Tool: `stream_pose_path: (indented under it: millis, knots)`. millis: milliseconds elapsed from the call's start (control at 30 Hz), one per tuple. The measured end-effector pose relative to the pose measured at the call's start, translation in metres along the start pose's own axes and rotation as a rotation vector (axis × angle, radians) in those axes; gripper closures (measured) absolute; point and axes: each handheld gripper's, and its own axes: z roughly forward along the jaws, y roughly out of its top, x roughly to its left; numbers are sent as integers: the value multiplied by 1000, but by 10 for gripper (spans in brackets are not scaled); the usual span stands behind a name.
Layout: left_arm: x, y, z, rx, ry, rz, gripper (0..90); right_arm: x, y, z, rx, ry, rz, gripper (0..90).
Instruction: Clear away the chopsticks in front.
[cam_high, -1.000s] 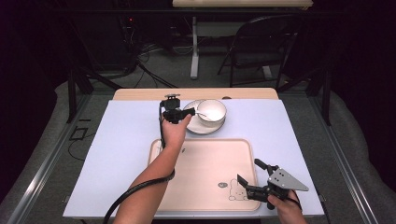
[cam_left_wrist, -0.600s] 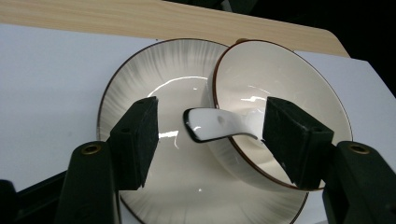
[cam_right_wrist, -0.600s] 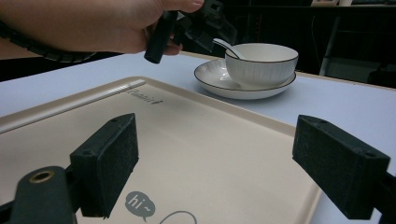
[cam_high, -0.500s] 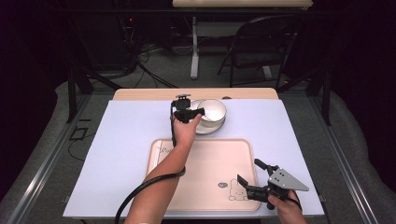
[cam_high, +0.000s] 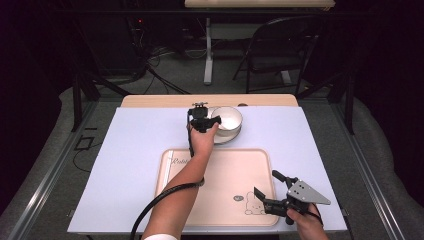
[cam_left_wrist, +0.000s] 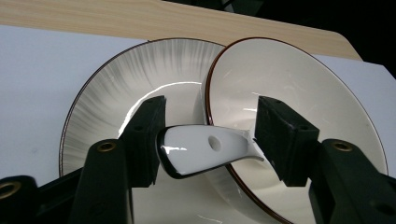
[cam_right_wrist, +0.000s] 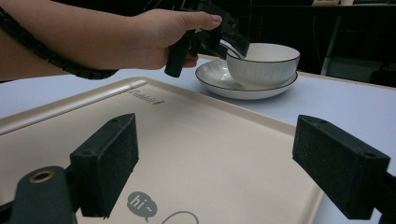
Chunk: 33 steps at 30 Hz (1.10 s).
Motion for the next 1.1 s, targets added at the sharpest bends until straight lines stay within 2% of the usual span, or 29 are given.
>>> stream_pose_path:
  millis: [200,367,500,633,900,1033,1100]
  knots:
    - [-1,0,0,0,-1,16,495,0,0,0,0,4,-5,136]
    - [-2,1,-1,4,-1,14,533,0,0,0,0,5,-4,135]
    - [-1,4,-3,-8,8,20,578,1,0,0,2,9,-2,136]
    - [-1,3,-5,2,-8,12,605,1,0,1,5,11,1,135]
    - [0,-2,-10,-11,-18,4,556,1,0,1,5,11,1,136]
    - [0,-4,-17,-16,-43,-17,499,1,0,1,6,11,0,136]
    - [0,-5,-21,-16,-39,2,490,1,0,1,6,10,-1,136]
